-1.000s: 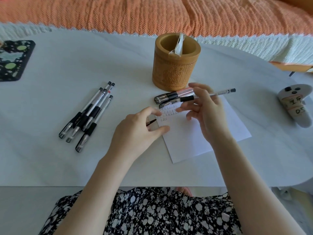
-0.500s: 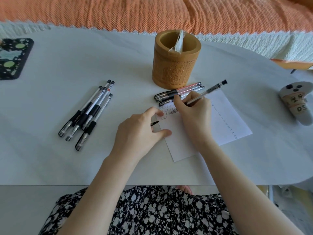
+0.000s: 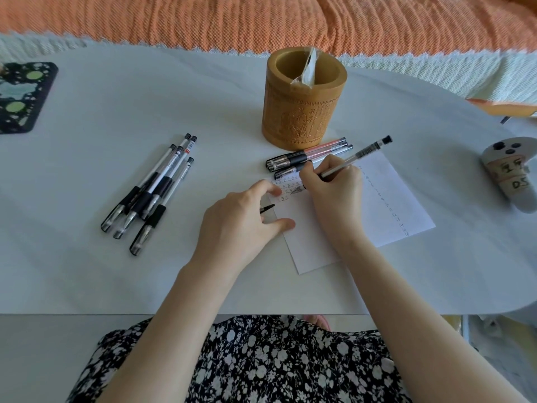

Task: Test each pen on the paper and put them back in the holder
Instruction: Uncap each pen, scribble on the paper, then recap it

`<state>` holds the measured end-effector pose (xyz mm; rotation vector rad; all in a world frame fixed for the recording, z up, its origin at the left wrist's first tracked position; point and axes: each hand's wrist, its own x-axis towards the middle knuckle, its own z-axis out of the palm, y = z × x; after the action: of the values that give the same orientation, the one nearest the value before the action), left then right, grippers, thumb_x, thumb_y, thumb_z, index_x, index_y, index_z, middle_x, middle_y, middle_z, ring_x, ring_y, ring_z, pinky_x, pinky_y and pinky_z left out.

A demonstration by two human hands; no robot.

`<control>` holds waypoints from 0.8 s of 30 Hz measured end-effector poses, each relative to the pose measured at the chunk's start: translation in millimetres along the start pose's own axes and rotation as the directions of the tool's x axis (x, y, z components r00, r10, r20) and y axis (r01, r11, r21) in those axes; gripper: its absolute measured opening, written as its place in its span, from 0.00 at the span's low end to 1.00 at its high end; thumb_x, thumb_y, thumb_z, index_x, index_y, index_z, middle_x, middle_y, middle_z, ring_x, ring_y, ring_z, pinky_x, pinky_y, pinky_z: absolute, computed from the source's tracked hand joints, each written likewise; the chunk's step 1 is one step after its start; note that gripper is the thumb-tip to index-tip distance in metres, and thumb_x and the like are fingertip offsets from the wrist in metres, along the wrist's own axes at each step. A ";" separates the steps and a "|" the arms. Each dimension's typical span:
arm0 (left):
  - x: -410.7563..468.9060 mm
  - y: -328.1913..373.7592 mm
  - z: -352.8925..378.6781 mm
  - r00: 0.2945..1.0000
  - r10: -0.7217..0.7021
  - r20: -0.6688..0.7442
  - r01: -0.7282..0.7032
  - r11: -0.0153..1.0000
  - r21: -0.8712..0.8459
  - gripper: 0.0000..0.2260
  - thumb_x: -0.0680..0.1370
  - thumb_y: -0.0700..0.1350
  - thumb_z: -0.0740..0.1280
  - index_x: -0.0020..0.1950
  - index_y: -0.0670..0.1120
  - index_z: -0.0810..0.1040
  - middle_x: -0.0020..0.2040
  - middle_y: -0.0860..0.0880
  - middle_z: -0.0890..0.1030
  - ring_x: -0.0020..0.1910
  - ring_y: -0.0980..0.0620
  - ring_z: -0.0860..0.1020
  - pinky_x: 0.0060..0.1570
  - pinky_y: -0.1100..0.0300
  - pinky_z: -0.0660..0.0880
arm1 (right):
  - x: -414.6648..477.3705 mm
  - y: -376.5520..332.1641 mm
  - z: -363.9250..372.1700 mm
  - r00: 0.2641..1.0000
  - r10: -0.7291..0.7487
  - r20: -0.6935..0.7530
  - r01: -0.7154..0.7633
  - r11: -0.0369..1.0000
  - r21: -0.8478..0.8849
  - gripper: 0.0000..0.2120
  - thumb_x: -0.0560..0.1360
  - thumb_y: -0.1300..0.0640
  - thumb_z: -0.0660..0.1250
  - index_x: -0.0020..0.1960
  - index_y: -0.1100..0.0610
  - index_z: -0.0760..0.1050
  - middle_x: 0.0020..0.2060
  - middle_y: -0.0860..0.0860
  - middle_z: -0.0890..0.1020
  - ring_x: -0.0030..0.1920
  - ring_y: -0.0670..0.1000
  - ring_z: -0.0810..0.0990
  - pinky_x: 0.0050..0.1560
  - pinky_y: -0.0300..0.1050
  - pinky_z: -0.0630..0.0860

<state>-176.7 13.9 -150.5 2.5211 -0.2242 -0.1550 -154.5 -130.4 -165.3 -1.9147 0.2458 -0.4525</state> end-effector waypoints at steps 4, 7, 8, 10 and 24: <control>0.0 0.3 -0.3 1.000 -0.004 0.005 0.004 1.000 0.001 0.20 0.67 0.62 0.71 0.56 0.59 0.72 0.39 0.52 0.78 0.45 0.51 0.80 0.43 0.57 0.75 | 0.2 0.5 0.6 1.000 0.003 0.008 -0.003 1.000 -0.002 0.21 0.71 0.62 0.67 0.27 0.54 0.58 0.19 0.44 0.60 0.25 0.45 0.57 0.27 0.38 0.56; -0.6 0.8 -0.6 1.000 -0.009 0.009 0.009 1.000 -0.008 0.20 0.67 0.61 0.71 0.56 0.59 0.73 0.41 0.52 0.79 0.46 0.52 0.80 0.44 0.57 0.75 | 0.4 1.4 0.4 1.000 0.008 0.016 -0.008 1.000 0.003 0.21 0.72 0.62 0.67 0.27 0.54 0.58 0.17 0.43 0.61 0.24 0.44 0.58 0.27 0.37 0.56; -0.7 1.1 -0.8 1.000 -0.011 0.010 0.011 1.000 -0.009 0.20 0.67 0.61 0.71 0.57 0.59 0.73 0.42 0.52 0.79 0.46 0.52 0.80 0.45 0.57 0.75 | 0.4 1.4 0.4 1.000 0.011 0.019 -0.011 1.000 0.004 0.21 0.72 0.62 0.67 0.28 0.54 0.58 0.17 0.43 0.61 0.24 0.44 0.58 0.27 0.37 0.56; -0.6 1.5 -0.9 1.000 -0.014 0.014 0.014 1.000 -0.011 0.21 0.67 0.61 0.71 0.57 0.59 0.73 0.44 0.52 0.79 0.46 0.51 0.80 0.46 0.56 0.75 | 0.6 1.4 0.7 1.000 0.015 0.022 -0.015 1.000 0.001 0.21 0.72 0.62 0.67 0.28 0.54 0.58 0.17 0.44 0.61 0.24 0.45 0.58 0.26 0.37 0.56; -1.2 1.7 -0.8 1.000 -0.027 0.016 0.027 1.000 -0.007 0.21 0.67 0.62 0.71 0.57 0.59 0.73 0.46 0.51 0.80 0.47 0.51 0.80 0.48 0.54 0.76 | 0.2 -0.3 1.2 1.000 -0.014 0.002 0.014 1.000 -0.008 0.21 0.72 0.64 0.66 0.28 0.54 0.57 0.21 0.46 0.59 0.26 0.45 0.56 0.26 0.37 0.54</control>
<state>-177.9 13.2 -148.8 2.5177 -0.1954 -0.1858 -153.8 -129.4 -165.4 -1.9256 0.2329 -0.4597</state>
